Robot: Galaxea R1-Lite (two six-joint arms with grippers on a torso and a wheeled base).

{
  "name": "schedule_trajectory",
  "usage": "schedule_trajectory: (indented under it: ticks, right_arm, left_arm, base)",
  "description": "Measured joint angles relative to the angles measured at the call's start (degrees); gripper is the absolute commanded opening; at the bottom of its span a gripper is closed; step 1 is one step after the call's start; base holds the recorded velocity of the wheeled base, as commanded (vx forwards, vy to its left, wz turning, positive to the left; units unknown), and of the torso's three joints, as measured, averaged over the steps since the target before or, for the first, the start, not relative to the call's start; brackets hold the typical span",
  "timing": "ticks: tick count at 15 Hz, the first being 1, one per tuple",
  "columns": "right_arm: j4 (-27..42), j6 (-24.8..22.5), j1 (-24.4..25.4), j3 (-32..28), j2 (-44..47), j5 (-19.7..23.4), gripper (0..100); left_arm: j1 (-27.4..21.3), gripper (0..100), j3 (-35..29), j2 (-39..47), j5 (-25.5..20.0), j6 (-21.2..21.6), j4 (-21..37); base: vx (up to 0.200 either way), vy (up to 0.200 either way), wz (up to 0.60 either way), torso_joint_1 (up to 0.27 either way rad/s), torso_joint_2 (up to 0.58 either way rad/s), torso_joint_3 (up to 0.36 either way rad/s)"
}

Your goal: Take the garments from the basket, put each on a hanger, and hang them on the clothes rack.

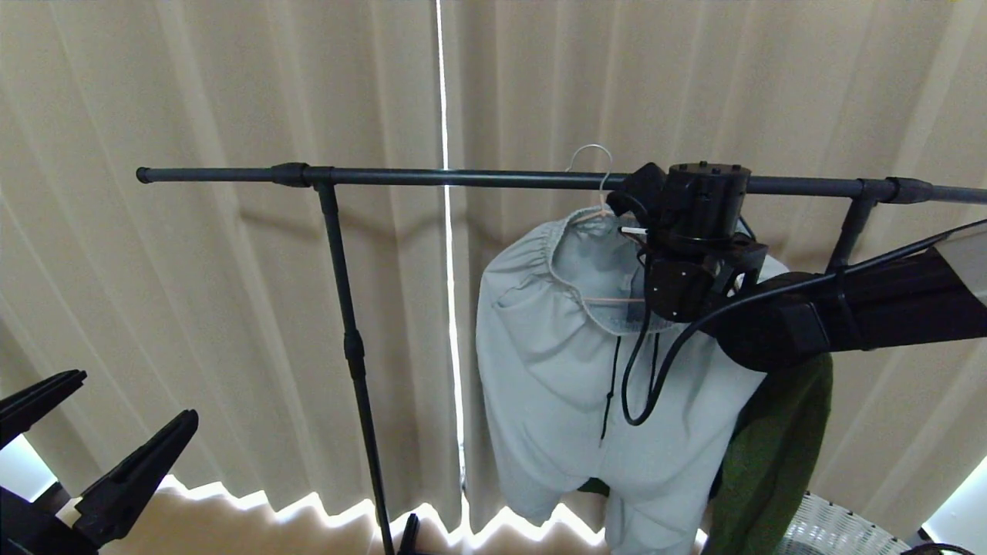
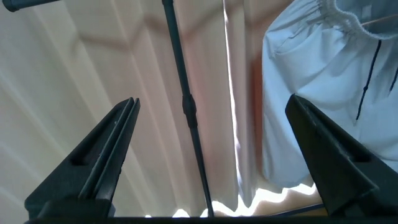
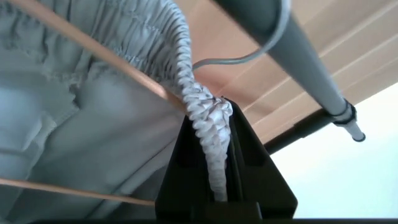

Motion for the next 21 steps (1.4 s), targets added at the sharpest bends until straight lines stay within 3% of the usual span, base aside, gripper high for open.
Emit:
schedule_trajectory:
  ticks: [8,11,15,17,19,21]
  right_arm:
    - [-0.06,-0.09,6.95,0.79,0.91,0.09,0]
    - [-3.74,0.35,7.69,1.05,0.52,0.22,0]
    - [-9.17,0.95,9.75,6.83,-2.96,1.23,0]
    - [-11.61,1.26,9.9,11.11,-5.21,2.11,0]
    - [-14.15,1.67,9.87,14.35,-7.49,6.42,0]
    - [-15.47,3.15,9.87,16.29,-9.2,16.36,0]
  left_arm:
    - [0.06,100,-0.02,-0.09,0.0,-0.02,0.0]
    - [0.06,100,-0.02,-0.09,0.0,0.0,0.0]
    - [-1.76,100,-1.19,0.48,-0.33,0.28,0.13]
    - [-4.88,100,-1.85,1.79,-0.89,0.28,0.4]
    - [-8.55,100,-3.75,5.84,-1.19,0.22,0.6]
    - [-10.14,100,-7.41,11.67,-1.27,0.11,0.55]
  base:
    - [0.0,0.0,0.0,0.0,0.0,0.0]
    - [0.0,0.0,0.0,0.0,0.0,0.0]
    - [0.0,0.0,0.0,0.0,0.0,0.0]
    - [0.0,0.0,0.0,0.0,0.0,0.0]
    - [0.0,0.0,0.0,0.0,0.0,0.0]
    - [0.0,0.0,0.0,0.0,0.0,0.0]
